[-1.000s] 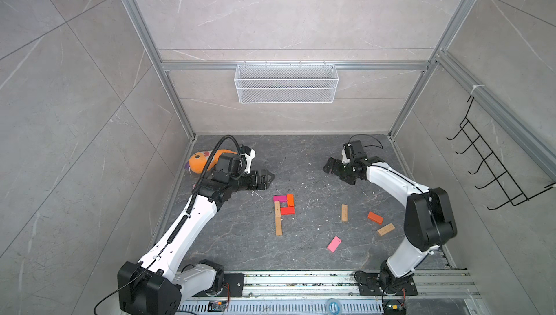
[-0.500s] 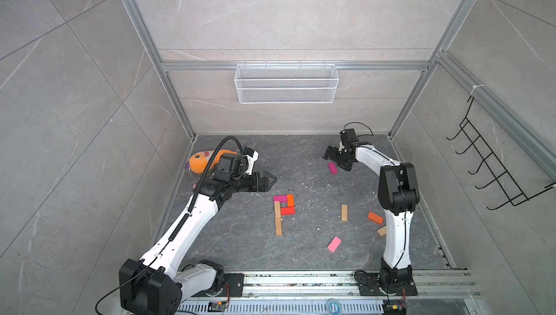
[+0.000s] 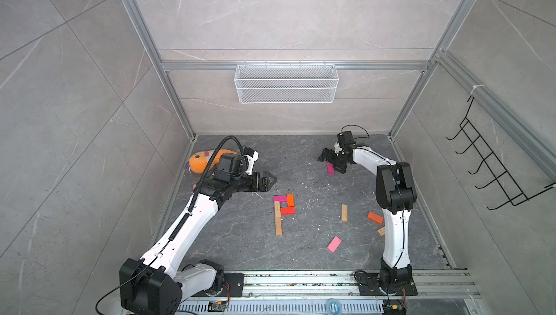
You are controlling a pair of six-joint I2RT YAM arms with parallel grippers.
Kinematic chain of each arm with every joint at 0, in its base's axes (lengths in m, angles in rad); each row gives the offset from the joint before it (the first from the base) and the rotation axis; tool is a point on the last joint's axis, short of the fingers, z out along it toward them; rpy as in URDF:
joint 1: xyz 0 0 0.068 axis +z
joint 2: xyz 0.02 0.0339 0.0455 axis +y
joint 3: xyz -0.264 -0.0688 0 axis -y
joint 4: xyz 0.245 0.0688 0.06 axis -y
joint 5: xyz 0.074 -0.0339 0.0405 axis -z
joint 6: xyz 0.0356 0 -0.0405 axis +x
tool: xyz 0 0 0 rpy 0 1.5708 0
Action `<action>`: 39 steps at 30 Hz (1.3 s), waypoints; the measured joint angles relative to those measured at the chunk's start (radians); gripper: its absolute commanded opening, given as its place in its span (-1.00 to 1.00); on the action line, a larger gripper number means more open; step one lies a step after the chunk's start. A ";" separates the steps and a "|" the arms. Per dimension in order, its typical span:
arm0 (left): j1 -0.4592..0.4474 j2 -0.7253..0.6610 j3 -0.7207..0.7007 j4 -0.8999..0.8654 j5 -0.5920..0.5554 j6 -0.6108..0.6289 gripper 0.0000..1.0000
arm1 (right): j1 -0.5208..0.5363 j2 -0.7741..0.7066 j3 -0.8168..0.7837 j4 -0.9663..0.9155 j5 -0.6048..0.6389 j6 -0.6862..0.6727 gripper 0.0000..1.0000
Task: Assemble the letter p with building blocks
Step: Adjust the building block at the center of the board, then pick up the building block from the center of the board.
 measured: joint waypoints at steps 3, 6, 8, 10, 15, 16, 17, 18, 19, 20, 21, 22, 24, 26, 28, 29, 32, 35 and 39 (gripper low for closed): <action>0.000 0.003 0.000 0.000 0.000 0.000 0.98 | 0.031 -0.032 -0.057 0.035 -0.022 0.043 1.00; 0.000 0.012 0.000 0.000 0.000 0.000 0.97 | 0.065 -0.045 -0.086 0.069 -0.043 0.084 1.00; 0.000 0.018 0.000 0.000 0.000 0.000 0.98 | 0.090 -0.045 -0.086 0.080 -0.048 0.094 1.00; 0.000 0.019 0.000 0.000 0.000 0.000 0.98 | 0.113 -0.045 -0.082 0.071 -0.043 0.097 1.00; 0.000 0.019 0.000 0.000 -0.001 0.000 0.97 | 0.135 -0.059 -0.081 0.027 0.038 0.069 1.00; 0.000 0.019 0.000 0.000 0.000 0.000 0.97 | 0.135 -0.068 -0.085 0.014 0.063 0.054 1.00; 0.000 0.019 0.000 0.000 0.000 0.000 0.97 | 0.134 -0.078 -0.086 -0.004 0.090 0.038 1.00; 0.000 0.019 0.000 0.000 0.000 0.000 0.97 | 0.132 -0.085 -0.084 -0.020 0.114 0.022 1.00; 0.000 0.019 0.000 0.000 0.000 0.000 0.97 | 0.130 -0.090 -0.074 -0.045 0.142 0.000 1.00; 0.000 0.019 0.000 0.000 0.000 0.000 0.97 | 0.128 -0.090 -0.056 -0.071 0.169 -0.022 1.00; 0.000 0.019 0.000 0.000 0.000 0.000 0.97 | 0.126 -0.089 -0.040 -0.090 0.191 -0.041 1.00; 0.000 0.019 0.000 0.000 0.000 0.000 0.97 | 0.124 -0.085 -0.020 -0.113 0.210 -0.060 1.00; 0.000 0.019 0.000 0.000 0.000 0.000 0.97 | 0.122 -0.073 0.030 -0.146 0.240 -0.100 1.00; 0.000 0.020 0.000 0.000 0.000 0.000 0.97 | 0.121 -0.045 0.089 -0.168 0.259 -0.142 1.00; 0.000 0.022 0.000 0.000 0.000 0.000 0.97 | 0.121 -0.012 0.138 -0.183 0.269 -0.181 1.00; 0.000 0.023 0.000 0.000 0.000 0.000 0.97 | 0.121 0.008 0.166 -0.197 0.269 -0.203 1.00; 0.000 0.023 0.000 0.000 0.000 0.000 0.97 | 0.121 0.069 0.246 -0.239 0.270 -0.254 1.00; 0.000 0.024 0.000 0.000 0.000 0.000 0.97 | 0.118 0.126 0.321 -0.279 0.266 -0.299 1.00; 0.000 0.024 0.000 0.000 0.000 0.000 0.97 | 0.113 0.181 0.397 -0.331 0.252 -0.338 1.00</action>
